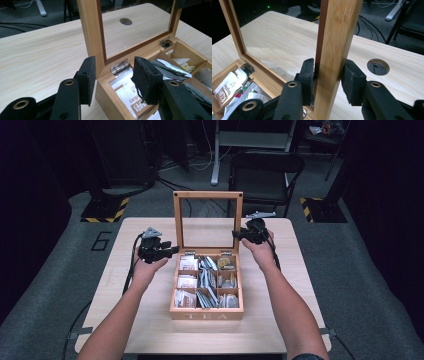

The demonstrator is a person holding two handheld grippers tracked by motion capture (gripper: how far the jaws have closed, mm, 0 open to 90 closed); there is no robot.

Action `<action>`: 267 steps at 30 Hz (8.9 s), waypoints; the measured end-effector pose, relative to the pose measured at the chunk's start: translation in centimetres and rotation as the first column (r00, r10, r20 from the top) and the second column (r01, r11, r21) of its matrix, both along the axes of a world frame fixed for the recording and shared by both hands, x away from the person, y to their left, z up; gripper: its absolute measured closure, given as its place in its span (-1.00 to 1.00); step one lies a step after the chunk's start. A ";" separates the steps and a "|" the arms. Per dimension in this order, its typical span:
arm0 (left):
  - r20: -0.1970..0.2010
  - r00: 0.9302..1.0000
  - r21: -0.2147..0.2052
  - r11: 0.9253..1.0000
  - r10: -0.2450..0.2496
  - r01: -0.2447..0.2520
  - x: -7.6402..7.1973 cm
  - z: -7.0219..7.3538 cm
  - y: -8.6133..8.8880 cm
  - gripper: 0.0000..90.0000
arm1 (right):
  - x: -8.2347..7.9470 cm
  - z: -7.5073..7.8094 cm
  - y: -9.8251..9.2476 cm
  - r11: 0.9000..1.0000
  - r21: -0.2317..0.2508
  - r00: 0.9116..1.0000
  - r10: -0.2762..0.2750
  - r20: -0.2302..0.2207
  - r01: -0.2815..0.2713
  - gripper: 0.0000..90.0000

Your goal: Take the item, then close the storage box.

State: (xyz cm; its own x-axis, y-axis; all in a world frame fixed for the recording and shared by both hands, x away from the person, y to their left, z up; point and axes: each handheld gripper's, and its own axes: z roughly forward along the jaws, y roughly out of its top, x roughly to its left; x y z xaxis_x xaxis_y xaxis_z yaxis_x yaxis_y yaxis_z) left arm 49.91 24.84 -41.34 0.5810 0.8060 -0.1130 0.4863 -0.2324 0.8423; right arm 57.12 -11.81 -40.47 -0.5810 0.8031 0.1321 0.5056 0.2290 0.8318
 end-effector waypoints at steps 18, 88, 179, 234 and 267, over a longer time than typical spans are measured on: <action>-0.017 1.000 -0.014 1.000 -0.006 0.006 -2.4 1.2 0.3 0.09 | -5.6 2.0 -0.2 0.994 -0.106 0.996 -0.002 0.089 0.011 0.06; -0.053 0.998 -0.053 0.998 0.043 -0.045 -8.8 -3.0 3.7 0.04 | -19.1 -4.9 7.2 0.958 -0.099 0.963 0.268 -0.044 -0.271 0.27; -0.066 0.998 -0.079 0.996 0.025 -0.030 -7.8 -3.4 3.3 0.03 | -17.8 2.5 -5.7 0.999 0.027 0.999 0.023 0.035 -0.024 1.00; -0.064 0.997 -0.069 0.997 0.040 -0.045 -7.9 -3.3 3.5 0.02 | -13.0 -8.7 -12.0 0.959 -0.116 0.951 -0.274 -0.143 0.259 0.96; -0.061 0.997 -0.078 0.996 0.046 -0.051 -8.0 -3.2 3.8 0.02 | -13.3 -8.1 -12.7 0.950 -0.152 0.956 -0.285 -0.071 0.272 0.28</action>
